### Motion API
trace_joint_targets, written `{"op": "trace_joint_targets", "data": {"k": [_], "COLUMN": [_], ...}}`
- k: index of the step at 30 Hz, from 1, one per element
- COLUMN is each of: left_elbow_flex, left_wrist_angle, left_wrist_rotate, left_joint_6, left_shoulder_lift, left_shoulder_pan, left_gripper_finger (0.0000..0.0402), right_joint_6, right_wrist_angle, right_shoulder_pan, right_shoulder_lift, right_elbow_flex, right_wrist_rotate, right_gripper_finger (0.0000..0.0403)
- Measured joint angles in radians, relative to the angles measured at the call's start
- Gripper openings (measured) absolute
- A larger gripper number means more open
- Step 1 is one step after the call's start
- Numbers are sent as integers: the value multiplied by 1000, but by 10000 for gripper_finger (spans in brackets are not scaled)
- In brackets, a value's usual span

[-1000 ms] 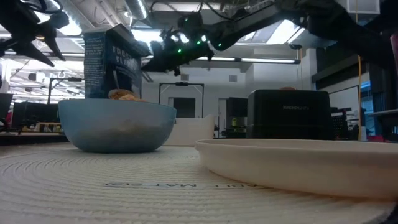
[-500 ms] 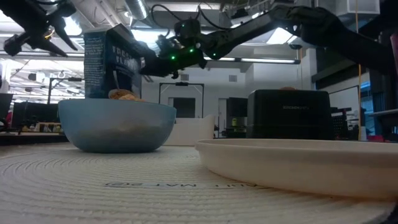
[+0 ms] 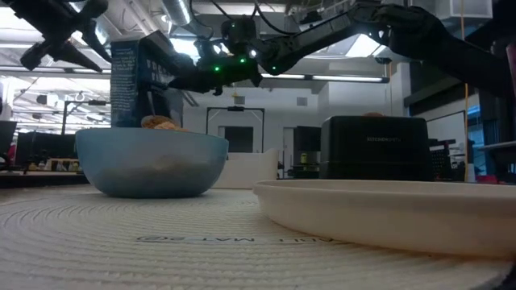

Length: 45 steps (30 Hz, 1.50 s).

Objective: Arrange a breakfast setting
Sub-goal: Pour the cereal from the cereal box into the blue bowl, then put the bagel on the white plate

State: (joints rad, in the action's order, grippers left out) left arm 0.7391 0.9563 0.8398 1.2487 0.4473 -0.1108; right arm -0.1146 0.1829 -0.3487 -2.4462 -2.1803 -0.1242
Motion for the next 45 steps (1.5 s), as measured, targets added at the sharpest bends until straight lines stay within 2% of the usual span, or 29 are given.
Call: {"op": "trace_joint_targets", "data": {"k": [5,12,19,25,28,31,34,37,39,42,45], "left_elbow_flex": [0,0,0,9,35,52,53,54,54,53,53], "left_wrist_angle": [-2,11,65,30,-79,-291,-583,-793,-856,-863,-865], "left_wrist_rotate": [-43,-27,-50,-52,-53,-73,-172,-289,-319,-336,-431], "left_joint_6": [-6,-5,-5,-58,-175,-406,-694,-867,-914,-864,-821], "left_shoulder_lift": [30,26,-54,-149,-160,-155,-132,-83,-53,-23,23], "left_shoulder_pan": [0,0,0,0,0,0,0,0,1,0,0], "left_gripper_finger": [119,119,119,119,119,119,119,119,119,119,119], "right_joint_6": [-2,-3,-26,-72,-137,-158,-184,-211,-219,-234,-231], "right_wrist_angle": [-1,-50,-231,-452,-596,-699,-753,-803,-873,-985,-1087], "right_shoulder_pan": [2,2,2,-1,2,3,3,9,16,41,88], "right_shoulder_lift": [0,0,52,155,220,287,357,431,478,530,562], "right_elbow_flex": [0,0,2,2,2,2,2,1,0,0,1], "right_wrist_rotate": [0,-1,43,37,63,86,88,105,159,235,282], "right_gripper_finger": [1,1,1,1,1,1,1,1,1,1,1]}}
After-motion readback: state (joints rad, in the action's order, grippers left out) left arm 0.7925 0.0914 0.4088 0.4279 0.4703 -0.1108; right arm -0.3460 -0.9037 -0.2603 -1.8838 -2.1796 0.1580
